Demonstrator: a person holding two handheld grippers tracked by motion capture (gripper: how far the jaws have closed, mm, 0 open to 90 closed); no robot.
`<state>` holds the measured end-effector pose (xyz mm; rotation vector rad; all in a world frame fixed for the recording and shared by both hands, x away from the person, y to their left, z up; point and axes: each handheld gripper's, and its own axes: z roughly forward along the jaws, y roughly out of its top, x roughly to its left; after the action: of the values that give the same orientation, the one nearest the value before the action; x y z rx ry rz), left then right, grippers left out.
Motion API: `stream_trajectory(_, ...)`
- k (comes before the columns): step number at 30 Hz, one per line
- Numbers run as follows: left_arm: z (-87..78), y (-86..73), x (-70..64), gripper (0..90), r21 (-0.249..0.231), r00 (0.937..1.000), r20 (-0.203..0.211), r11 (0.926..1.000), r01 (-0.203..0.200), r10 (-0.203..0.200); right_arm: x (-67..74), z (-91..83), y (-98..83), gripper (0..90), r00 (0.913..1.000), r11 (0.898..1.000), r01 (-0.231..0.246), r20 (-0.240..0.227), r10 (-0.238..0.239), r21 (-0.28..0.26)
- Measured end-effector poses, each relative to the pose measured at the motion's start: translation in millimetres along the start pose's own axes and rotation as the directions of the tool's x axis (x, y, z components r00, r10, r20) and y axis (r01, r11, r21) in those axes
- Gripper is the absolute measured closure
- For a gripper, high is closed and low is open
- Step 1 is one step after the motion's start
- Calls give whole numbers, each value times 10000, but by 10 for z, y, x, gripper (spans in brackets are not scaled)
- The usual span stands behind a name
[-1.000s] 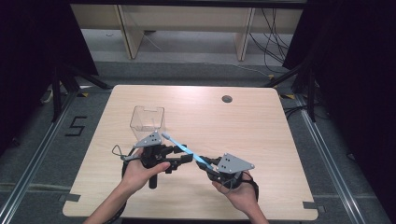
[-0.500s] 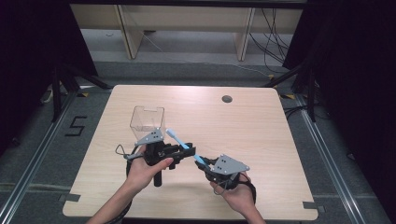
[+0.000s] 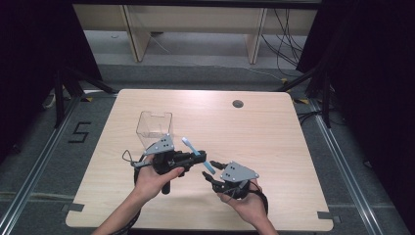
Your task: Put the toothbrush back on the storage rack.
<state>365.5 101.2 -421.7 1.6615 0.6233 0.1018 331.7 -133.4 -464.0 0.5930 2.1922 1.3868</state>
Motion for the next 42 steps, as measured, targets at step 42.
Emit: stream_trajectory(42, 190, -198, -145, 828, 817, 9522, -1433, 9621, -2603, 2698, 44, -5, 594, 734, 9951, 9800, -972, -334, 928, -1734)
